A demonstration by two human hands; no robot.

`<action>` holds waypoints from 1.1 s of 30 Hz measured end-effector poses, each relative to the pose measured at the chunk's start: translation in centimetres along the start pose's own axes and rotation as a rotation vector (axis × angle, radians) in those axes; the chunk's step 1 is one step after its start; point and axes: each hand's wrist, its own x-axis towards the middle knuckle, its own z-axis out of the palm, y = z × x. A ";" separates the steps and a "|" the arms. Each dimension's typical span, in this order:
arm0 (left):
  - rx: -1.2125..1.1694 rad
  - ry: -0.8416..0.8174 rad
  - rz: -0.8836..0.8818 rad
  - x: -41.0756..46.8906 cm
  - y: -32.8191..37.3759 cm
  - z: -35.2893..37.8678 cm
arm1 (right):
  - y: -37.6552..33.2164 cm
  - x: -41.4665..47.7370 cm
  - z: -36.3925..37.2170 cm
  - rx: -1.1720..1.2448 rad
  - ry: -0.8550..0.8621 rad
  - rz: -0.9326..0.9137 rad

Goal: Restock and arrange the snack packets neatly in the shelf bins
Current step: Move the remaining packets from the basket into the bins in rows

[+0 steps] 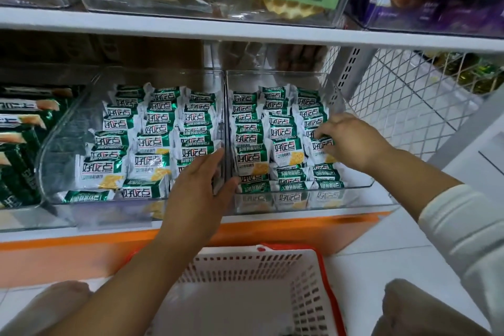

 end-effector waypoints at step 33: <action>0.007 -1.104 -0.674 -24.7 -20.9 21.4 | -17.6 -26.8 39.5 1.068 -0.455 0.929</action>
